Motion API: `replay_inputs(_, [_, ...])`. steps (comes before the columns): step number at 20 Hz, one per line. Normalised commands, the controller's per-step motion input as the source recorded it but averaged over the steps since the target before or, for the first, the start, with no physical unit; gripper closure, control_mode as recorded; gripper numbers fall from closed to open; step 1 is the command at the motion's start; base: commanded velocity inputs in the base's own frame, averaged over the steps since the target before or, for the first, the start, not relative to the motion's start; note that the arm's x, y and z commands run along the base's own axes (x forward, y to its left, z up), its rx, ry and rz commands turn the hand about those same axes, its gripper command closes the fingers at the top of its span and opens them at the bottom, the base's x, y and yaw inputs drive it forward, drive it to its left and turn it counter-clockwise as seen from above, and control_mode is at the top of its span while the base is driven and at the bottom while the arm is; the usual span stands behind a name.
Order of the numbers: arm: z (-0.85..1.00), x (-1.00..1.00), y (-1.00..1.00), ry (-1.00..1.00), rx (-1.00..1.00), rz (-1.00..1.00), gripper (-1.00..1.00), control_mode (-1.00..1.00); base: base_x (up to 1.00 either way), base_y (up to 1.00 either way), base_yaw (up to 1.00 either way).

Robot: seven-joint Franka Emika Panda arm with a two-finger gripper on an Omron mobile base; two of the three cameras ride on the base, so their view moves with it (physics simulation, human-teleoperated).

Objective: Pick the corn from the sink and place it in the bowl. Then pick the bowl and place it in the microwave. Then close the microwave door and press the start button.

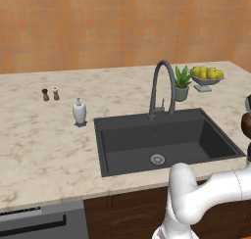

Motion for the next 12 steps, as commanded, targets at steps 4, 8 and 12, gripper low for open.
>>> replay_inputs(4, [0.34,0.00,0.33,-0.01,0.00,-0.03,-1.00,-1.00,0.00,0.00,0.00])
replay_inputs(8, [0.29,0.00,0.26,-0.01,0.00,0.01,-1.00,-1.00,0.00,0.00,0.00])
replay_inputs(12, [0.01,0.00,0.31,0.00,0.00,0.13,-1.00,-1.00,0.00,0.00,0.00])
